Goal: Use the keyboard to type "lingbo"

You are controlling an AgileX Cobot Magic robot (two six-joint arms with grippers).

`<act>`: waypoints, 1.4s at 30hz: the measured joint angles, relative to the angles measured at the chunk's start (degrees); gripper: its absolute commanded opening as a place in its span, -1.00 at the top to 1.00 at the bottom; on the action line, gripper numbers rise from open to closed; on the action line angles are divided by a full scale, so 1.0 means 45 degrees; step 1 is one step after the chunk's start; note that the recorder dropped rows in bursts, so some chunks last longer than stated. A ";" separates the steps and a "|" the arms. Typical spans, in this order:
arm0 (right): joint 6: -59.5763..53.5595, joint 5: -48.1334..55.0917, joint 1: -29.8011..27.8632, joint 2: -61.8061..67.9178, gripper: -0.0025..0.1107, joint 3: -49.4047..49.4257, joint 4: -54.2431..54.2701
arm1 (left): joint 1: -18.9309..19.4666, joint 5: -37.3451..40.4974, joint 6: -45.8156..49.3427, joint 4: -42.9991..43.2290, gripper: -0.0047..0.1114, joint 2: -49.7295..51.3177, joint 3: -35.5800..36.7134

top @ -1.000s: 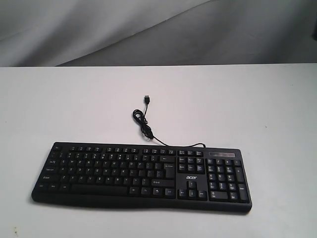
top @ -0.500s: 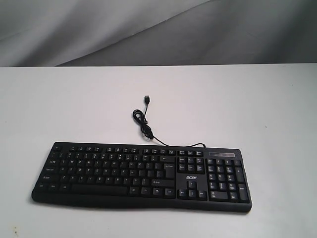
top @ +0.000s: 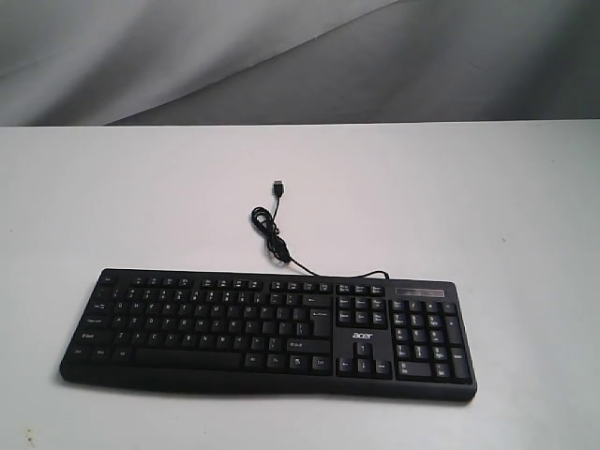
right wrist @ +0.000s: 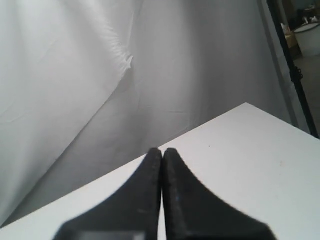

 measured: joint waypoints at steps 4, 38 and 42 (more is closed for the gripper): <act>0.0000 -0.0072 0.0000 -0.0280 0.96 0.0000 -0.0816 | 0.0000 0.0000 0.0000 0.0000 0.91 0.0000 0.0000; 0.2056 0.4669 0.0044 -0.1156 0.96 0.0000 -0.4851 | 0.0000 0.0000 0.0000 0.0000 0.91 0.0000 0.0000; 0.2102 0.4669 0.0044 -0.1241 0.96 0.0000 -0.5733 | 0.0000 0.0000 0.0000 0.0000 0.91 0.0000 0.0000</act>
